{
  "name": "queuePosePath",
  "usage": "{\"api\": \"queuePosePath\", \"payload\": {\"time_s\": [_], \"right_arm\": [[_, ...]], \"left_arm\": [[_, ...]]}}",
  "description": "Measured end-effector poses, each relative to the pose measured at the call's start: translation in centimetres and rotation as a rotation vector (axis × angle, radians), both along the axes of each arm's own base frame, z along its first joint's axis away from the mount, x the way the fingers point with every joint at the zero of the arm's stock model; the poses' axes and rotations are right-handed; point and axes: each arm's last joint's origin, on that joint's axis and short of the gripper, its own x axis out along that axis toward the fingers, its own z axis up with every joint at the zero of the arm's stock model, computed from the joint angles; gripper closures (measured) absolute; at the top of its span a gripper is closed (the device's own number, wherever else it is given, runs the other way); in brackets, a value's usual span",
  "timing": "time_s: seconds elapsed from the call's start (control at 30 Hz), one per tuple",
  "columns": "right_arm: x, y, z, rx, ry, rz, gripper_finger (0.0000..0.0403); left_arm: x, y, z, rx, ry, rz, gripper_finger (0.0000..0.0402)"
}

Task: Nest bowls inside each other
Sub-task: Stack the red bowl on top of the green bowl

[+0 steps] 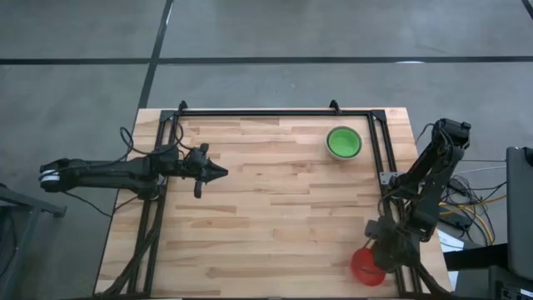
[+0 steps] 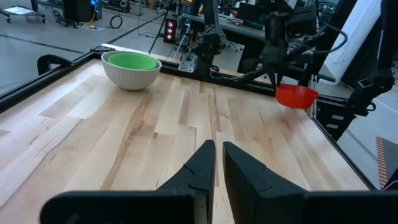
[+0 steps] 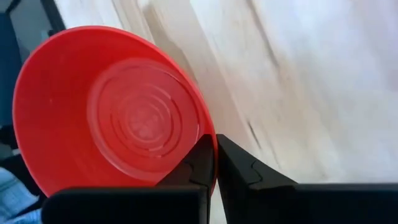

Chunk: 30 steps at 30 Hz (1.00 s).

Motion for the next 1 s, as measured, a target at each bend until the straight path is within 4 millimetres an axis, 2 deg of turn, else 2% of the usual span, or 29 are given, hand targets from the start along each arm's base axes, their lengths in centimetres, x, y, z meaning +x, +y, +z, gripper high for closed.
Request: {"api": "queuePosePath", "payload": {"time_s": [0.23,0.47,0.7,1.0], "right_arm": [[-0.3,-1.6,3.7,-0.085,-0.083,-0.043,0.0392],[-0.8,-4.4,7.2,-0.098,-0.244,-0.071,0.0392],[-1.0,-7.4,8.5,-0.085,-0.306,-0.100,0.0392],[-0.2,-9.5,9.6,-0.131,-0.392,-0.143,0.0392]], "left_arm": [[0.0,0.0,0.0,0.000,0.000,0.000,0.0367],[0.0,0.0,0.0,0.000,0.000,0.000,0.0367],[0.0,0.0,0.0,0.000,0.000,0.000,0.0367],[0.0,0.0,0.0,0.000,0.000,0.000,0.0367]]}}
